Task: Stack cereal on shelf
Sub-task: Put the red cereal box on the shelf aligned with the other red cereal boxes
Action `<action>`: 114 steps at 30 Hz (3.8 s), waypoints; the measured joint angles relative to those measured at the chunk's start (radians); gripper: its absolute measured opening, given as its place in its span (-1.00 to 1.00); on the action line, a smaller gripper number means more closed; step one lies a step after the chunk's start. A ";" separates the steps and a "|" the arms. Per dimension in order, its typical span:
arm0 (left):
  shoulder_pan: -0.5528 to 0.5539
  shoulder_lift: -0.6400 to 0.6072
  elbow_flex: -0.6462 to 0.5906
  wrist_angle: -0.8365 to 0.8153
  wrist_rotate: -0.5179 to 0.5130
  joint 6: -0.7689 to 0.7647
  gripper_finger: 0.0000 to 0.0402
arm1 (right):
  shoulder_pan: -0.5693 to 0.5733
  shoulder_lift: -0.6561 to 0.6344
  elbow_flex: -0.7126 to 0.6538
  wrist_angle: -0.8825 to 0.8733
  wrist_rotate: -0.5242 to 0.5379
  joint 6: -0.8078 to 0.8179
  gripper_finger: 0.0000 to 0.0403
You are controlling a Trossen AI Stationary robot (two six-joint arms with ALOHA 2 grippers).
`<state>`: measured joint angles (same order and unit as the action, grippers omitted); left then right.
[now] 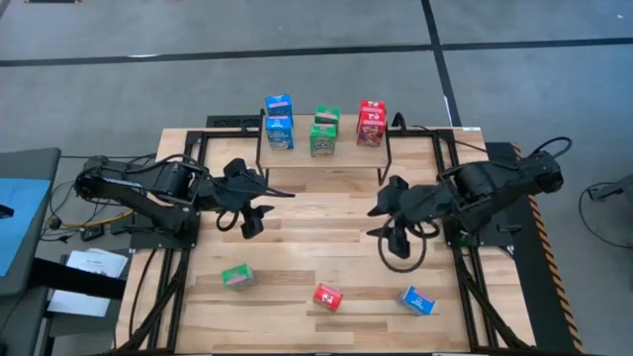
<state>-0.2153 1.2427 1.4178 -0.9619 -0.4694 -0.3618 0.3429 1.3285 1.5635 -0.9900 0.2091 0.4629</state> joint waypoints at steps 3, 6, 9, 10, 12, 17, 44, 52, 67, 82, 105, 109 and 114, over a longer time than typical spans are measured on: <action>0.000 0.000 0.000 0.000 0.000 -0.002 0.16 | -0.002 0.005 -0.001 -0.003 -0.003 -0.038 0.27; 0.000 0.000 0.000 0.000 0.000 -0.002 0.16 | -0.002 0.012 0.000 -0.002 -0.002 -0.053 0.27; 0.000 0.000 0.000 0.000 0.000 -0.021 0.16 | -0.002 0.020 -0.002 -0.018 -0.002 -0.074 0.27; 0.000 0.000 0.000 -0.001 0.000 -0.033 0.16 | 0.000 0.025 -0.002 -0.018 -0.001 -0.078 0.27; 0.000 0.000 0.000 -0.013 0.000 -0.049 0.16 | 0.003 0.036 0.001 -0.021 -0.001 -0.079 0.27; 0.000 0.000 0.000 -0.039 -0.001 -0.068 0.16 | 0.004 0.071 -0.002 -0.044 -0.001 -0.079 0.27; 0.001 0.001 0.001 -0.079 -0.009 -0.145 0.16 | 0.003 0.356 0.000 0.124 -0.237 0.399 0.29; 0.001 0.001 0.000 -0.076 -0.010 -0.150 0.16 | 0.012 0.433 -0.002 0.213 -0.338 0.413 0.29; 0.014 0.002 0.000 -0.079 -0.016 -0.148 0.16 | 0.014 0.492 0.000 0.333 -0.401 0.446 0.29; 0.014 0.002 0.000 -0.080 -0.041 -0.148 0.16 | -0.006 0.485 0.000 0.292 -0.418 0.341 0.29; 0.014 0.002 0.000 -0.077 -0.140 -0.113 0.16 | 0.003 0.453 0.001 0.177 -0.391 0.288 0.29; 0.014 0.002 0.000 -0.078 -0.140 -0.113 0.16 | 0.003 0.437 -0.002 0.172 -0.391 0.289 0.29; 0.014 0.002 0.000 -0.079 -0.139 -0.113 0.16 | 0.002 0.427 -0.002 0.173 -0.391 0.288 0.29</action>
<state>-0.2016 1.2442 1.4181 -1.0405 -0.6086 -0.4747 0.3447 1.7553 1.5612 -0.8166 -0.1818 0.7513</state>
